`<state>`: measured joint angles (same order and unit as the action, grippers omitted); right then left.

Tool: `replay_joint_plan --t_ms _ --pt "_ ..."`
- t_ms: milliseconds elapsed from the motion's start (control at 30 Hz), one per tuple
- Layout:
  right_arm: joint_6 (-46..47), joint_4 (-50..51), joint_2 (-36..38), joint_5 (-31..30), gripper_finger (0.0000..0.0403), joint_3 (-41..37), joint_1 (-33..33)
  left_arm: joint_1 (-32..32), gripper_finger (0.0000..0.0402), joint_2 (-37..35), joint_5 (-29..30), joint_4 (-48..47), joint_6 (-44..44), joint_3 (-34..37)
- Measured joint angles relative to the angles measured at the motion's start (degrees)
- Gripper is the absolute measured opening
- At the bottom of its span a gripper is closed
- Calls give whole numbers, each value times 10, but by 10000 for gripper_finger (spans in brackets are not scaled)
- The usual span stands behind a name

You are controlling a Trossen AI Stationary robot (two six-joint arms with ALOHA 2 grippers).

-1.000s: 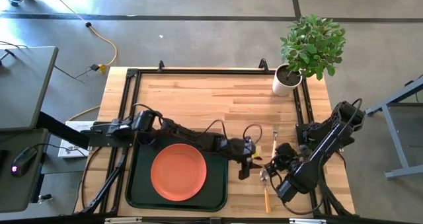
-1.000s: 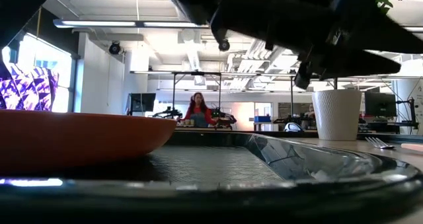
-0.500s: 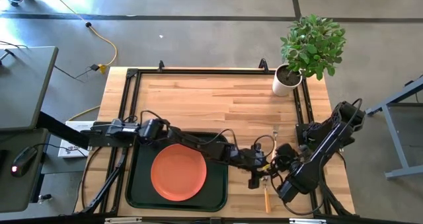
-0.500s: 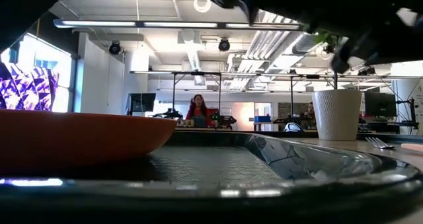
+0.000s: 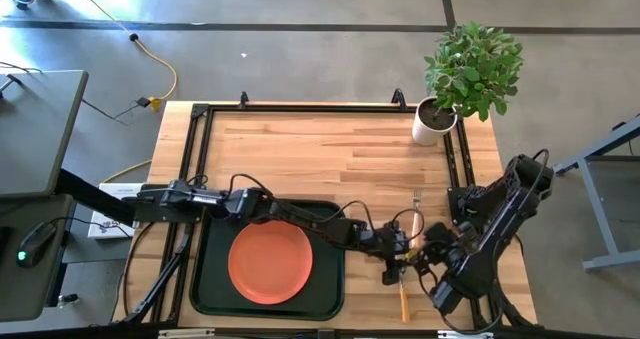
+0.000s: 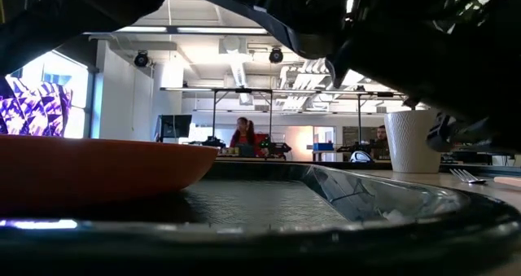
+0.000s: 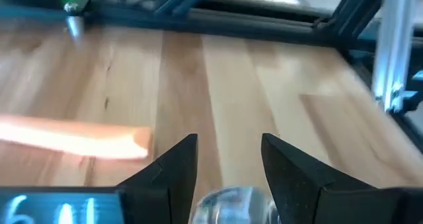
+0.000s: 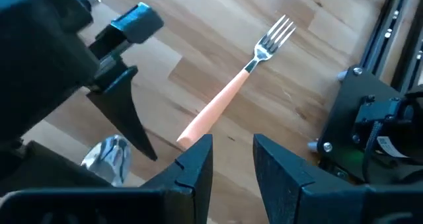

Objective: Pick and place plate/cup/fork/spoon on tray
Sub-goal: Put the yellow spoon on the black serving tray to the right of the orange plate

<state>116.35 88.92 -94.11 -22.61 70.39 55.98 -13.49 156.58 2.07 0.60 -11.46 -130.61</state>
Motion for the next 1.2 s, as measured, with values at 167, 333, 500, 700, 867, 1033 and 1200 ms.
replay_joint_plan --t_ms 167,333,500,700,867,1033,1200 --pt "15 11 0 -14 99 0 7 12 158 -5 19 -43 -10 -2" --pt "10 11 0 -14 99 0 7 18 158 -3 -3 -72 -34 -1" --pt "1 11 0 -17 99 0 7 18 158 -3 -38 -99 -39 -1" --pt "-9 11 0 -39 99 0 7 18 158 -3 -79 -99 -50 -1" --pt "-9 11 0 -39 99 0 7 20 158 -9 -80 -113 -50 -1" --pt "-9 11 0 -34 99 0 7 29 158 -22 -122 -205 -30 -24" --pt "-9 11 0 -35 99 0 7 34 158 -21 -154 -247 -34 -42"
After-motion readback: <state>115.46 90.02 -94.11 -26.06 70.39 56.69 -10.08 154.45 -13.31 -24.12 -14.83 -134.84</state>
